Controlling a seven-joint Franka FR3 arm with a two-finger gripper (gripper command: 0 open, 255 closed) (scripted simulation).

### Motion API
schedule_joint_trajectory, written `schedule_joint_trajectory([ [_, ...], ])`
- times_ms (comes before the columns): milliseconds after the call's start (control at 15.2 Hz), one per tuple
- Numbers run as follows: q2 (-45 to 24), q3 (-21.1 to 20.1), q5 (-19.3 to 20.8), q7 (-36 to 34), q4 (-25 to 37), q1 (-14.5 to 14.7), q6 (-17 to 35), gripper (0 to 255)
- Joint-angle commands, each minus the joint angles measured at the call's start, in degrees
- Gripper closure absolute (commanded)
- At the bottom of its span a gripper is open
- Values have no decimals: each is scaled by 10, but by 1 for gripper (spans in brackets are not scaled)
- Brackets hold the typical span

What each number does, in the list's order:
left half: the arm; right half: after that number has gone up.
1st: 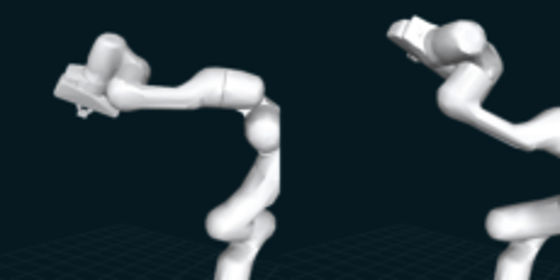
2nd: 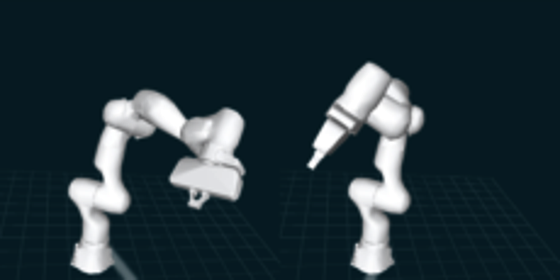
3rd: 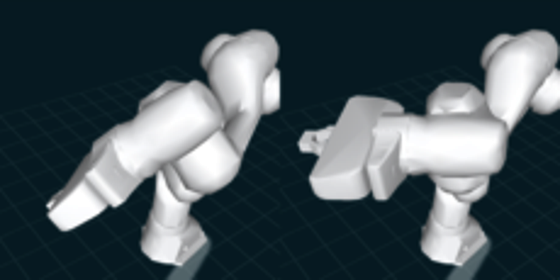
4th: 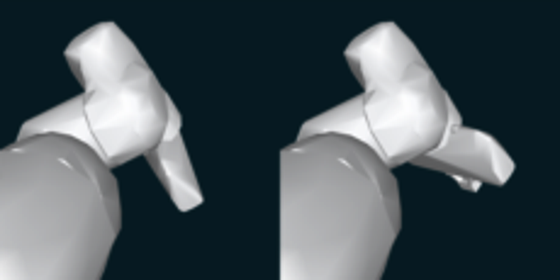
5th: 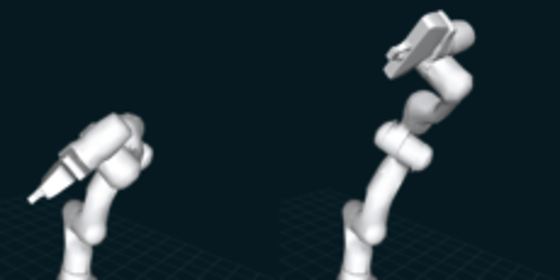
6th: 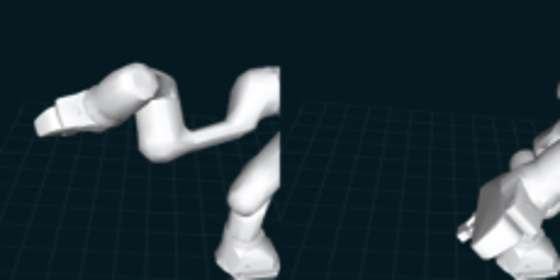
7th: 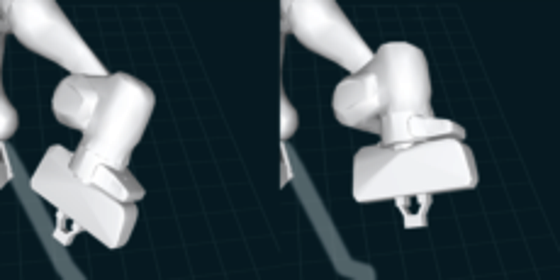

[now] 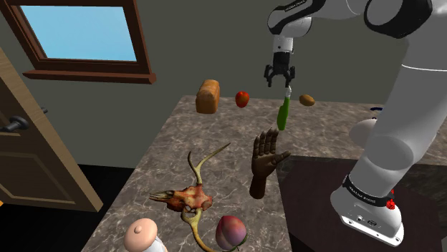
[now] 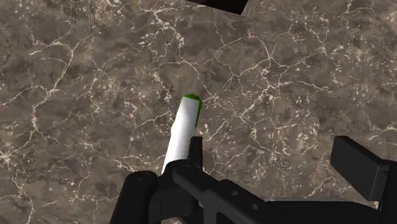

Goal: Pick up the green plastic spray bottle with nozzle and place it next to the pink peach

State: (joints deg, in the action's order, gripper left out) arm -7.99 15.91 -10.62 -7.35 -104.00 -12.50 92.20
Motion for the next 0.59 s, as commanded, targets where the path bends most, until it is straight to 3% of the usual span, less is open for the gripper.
schedule_joint_trajectory([
  [0,-41,9,-10,-8,20,-12,-5,0],
  [528,-168,35,-42,-36,82,-60,-26,0],
])
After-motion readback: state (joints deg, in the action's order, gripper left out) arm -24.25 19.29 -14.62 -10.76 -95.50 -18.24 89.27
